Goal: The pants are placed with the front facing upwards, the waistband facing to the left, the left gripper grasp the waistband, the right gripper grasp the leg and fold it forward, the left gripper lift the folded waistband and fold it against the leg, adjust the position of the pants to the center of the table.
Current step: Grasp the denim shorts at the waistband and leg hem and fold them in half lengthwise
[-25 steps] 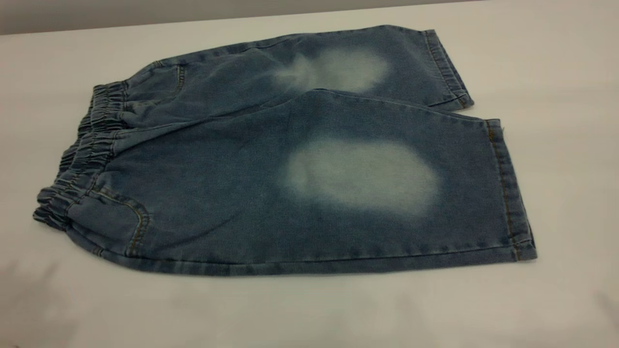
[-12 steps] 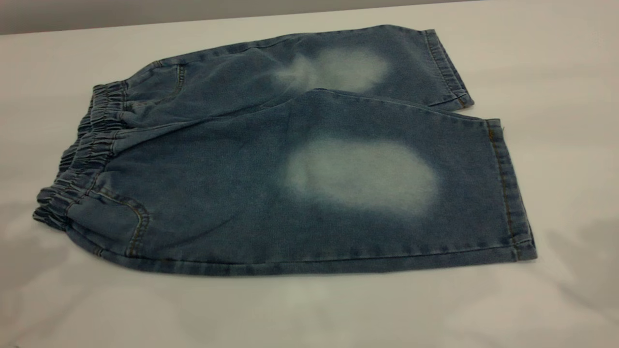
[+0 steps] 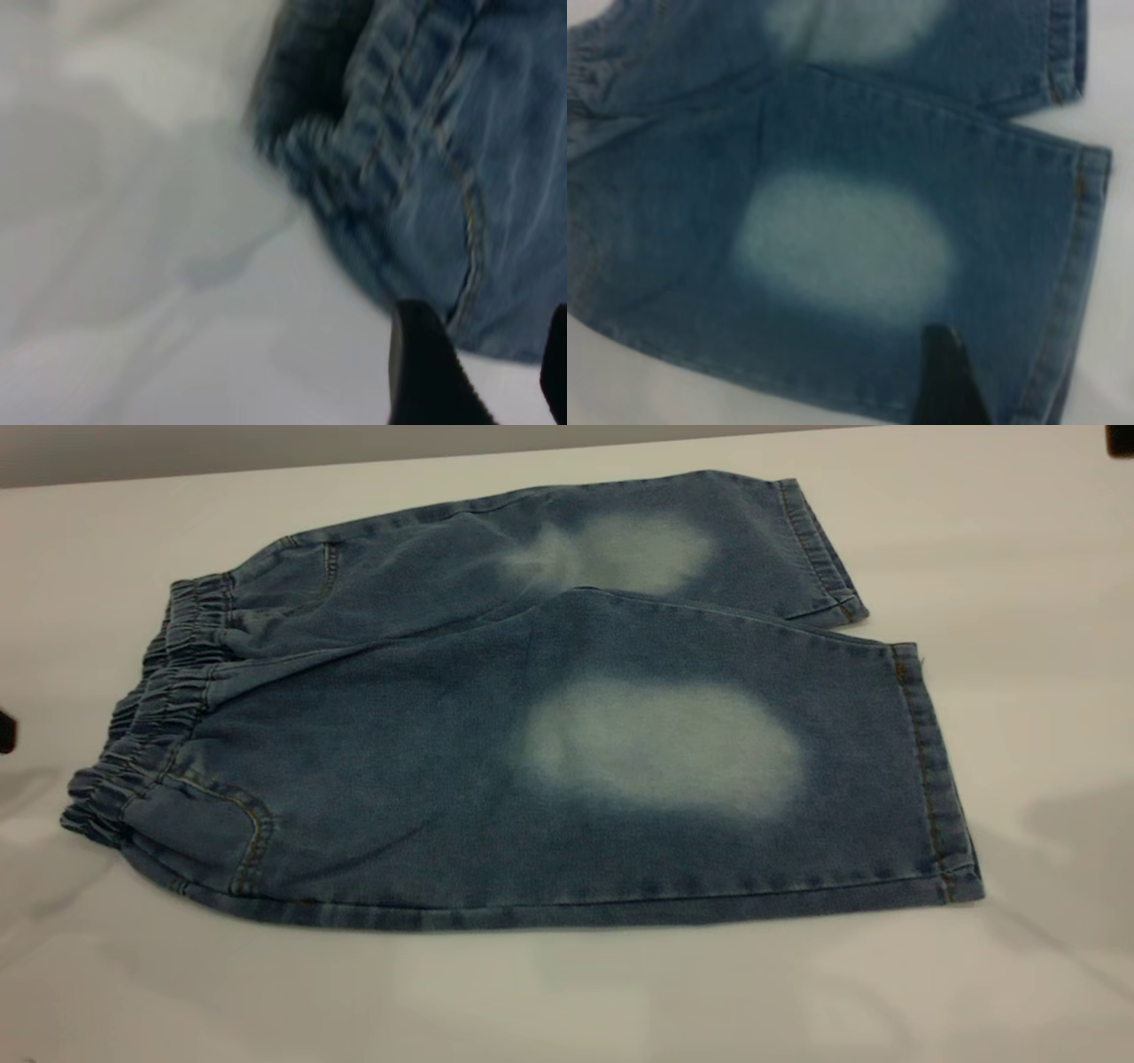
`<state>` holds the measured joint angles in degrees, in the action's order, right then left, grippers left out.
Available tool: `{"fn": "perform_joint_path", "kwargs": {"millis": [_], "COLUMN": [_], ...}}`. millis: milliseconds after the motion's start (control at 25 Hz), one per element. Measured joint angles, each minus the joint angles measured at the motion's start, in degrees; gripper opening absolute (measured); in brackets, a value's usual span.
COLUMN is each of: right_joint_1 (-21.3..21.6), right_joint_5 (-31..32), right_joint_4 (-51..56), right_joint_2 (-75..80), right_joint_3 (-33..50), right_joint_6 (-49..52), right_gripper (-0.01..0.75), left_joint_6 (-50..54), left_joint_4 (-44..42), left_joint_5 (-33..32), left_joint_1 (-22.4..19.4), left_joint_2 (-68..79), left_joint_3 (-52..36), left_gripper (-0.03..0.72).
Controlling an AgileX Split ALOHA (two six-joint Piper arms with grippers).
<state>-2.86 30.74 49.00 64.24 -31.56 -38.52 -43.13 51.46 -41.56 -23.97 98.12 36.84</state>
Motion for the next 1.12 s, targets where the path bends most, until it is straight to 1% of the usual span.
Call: {"fn": "perform_joint_path", "kwargs": {"millis": [120, 240, 320, 400, 480, 720, 880, 1120], "right_joint_1": [0.0, 0.0, 0.0, 0.0, 0.0, 0.0, 0.0, 0.0], "right_joint_5": [-1.1, -1.1, -1.1, -1.1, -1.4, -1.5, -1.5, -1.3], "right_joint_4": [1.6, 1.6, 1.6, 1.5, 1.4, 1.4, 1.4, 1.4], "right_joint_2": [0.0, 0.0, 0.0, 0.0, 0.0, 0.0, 0.0, 0.0], "right_joint_3": [0.0, 0.0, 0.0, 0.0, 0.0, 0.0, 0.0, 0.0], "right_joint_6": [-1.1, -1.1, -1.1, -1.1, -1.4, -2.6, -2.6, -2.5], "right_gripper": [0.390, 0.390, 0.390, 0.390, 0.390, 0.390, 0.390, 0.390], "left_joint_6": [-6.5, -10.0, -10.8, -8.9, -6.5, -6.3, -6.9, -5.8], "left_joint_4": [6.1, 8.5, 8.8, 8.8, 8.7, 8.7, 8.7, 8.7], "left_joint_5": [1.8, 3.8, 5.1, 4.6, 3.1, -0.1, 0.0, 0.0], "left_joint_1": [0.0, 0.0, 0.0, 0.0, 0.0, 0.0, 0.0, 0.1], "left_joint_2": [0.2, 0.2, 0.6, 1.7, 3.4, 10.3, 12.4, 15.7], "left_joint_3": [0.0, 0.0, 0.0, 0.0, 0.0, 0.0, 0.5, 4.1], "left_gripper": [0.328, 0.404, 0.467, 0.526, 0.557, 0.565, 0.566, 0.564]}}
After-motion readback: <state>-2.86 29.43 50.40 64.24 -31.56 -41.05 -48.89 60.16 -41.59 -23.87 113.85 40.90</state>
